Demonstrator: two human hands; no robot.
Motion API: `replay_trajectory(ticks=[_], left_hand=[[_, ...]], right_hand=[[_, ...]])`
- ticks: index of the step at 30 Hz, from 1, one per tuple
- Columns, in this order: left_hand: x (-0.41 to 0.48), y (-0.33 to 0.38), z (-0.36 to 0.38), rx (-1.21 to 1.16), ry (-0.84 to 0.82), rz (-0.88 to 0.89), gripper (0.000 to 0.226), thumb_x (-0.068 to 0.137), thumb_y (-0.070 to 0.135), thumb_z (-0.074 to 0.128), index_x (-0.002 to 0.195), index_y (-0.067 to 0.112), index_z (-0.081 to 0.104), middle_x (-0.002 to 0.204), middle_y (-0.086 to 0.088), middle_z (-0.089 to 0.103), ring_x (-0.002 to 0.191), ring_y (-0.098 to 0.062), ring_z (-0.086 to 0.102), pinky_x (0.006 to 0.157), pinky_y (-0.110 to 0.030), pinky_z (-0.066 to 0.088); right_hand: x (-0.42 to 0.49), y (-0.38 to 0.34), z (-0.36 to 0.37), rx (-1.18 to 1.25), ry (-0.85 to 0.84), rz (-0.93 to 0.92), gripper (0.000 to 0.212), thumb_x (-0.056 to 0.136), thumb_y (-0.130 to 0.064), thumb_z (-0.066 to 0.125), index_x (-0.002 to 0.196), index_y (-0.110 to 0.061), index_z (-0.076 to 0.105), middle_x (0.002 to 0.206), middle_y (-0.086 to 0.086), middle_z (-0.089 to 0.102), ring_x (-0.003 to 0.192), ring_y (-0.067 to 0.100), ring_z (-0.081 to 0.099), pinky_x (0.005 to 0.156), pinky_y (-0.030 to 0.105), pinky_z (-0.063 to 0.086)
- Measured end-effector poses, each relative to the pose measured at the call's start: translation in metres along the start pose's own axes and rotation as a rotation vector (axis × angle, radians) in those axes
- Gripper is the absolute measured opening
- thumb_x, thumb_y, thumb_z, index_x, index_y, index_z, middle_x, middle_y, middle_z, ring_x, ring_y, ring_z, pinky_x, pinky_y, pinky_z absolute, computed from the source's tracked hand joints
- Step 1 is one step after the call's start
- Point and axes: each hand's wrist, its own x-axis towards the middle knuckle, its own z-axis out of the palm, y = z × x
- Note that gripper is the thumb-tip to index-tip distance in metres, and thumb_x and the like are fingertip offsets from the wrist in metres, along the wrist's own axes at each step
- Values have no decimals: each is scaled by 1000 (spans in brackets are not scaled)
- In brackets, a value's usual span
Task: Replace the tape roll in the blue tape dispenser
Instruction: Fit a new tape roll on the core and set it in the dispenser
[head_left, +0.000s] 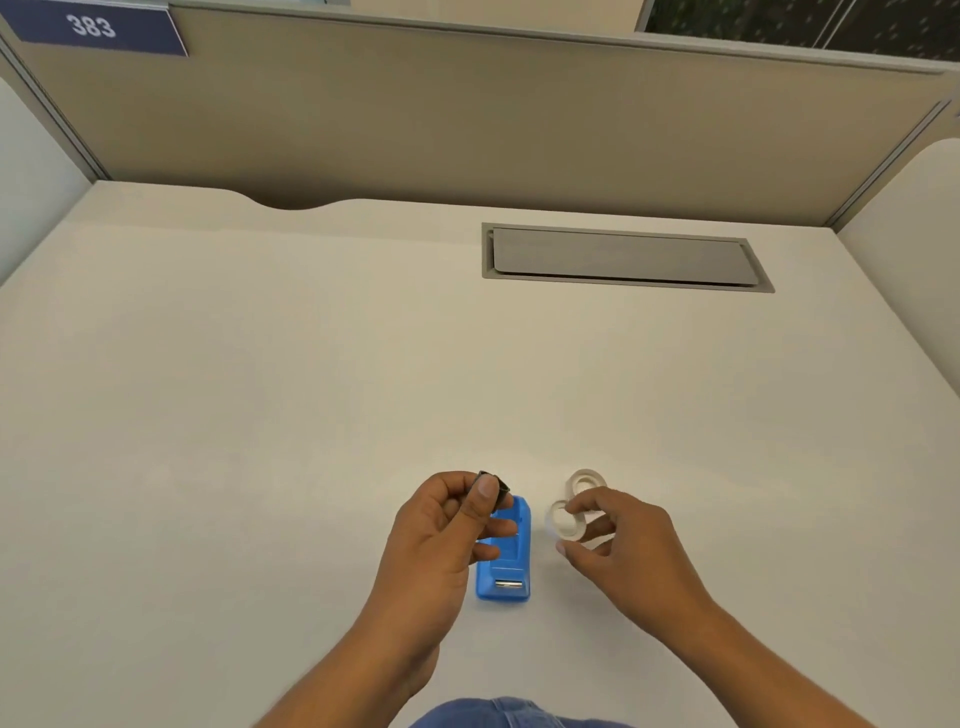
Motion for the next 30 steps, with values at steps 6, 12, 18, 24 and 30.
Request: replay_trajectory(ticks=[6,12,18,24,30], left_hand=[[5,-1,0,26,8,-26,45,76,55,56,100,18,67,90,8,77,77,-9,71,67,-25,52],[10,0,0,74,6,1,40,75,56,59,96,23,67,91,7,75,69,-5,66,61,-26,48],[16,1,0,88,15,10,37,74,55,61,97,27,67,91,9,75,67,-3,66,60,-25,49],[16,-2,-3,80,28,4,38,70,56,64,95,29,68,92,8,75,68,-4,67,62,-27,50],[15,-4,-3,78,29,-5,40,69,56,65,96,27,68,93,7,75,67,-5,66,62,-29,49]], right_hand=[[11,7,19,-194,45,-44,46,74,-38,80,116,-38,62,95,-22,57,81,3,59,68,11,40],[35,2,17,-311,81,-177,39,72,-32,80,108,-31,64,105,-12,63,96,13,54,76,21,39],[64,-4,14,-348,56,-196,38,77,-31,77,112,-29,64,111,-9,64,102,17,55,85,29,43],[79,-5,15,-368,75,-165,37,79,-34,74,114,-27,64,114,-7,67,106,20,55,88,35,42],[85,-1,16,-282,97,-80,36,76,-24,73,110,-25,65,112,-4,69,104,23,56,88,39,46]])
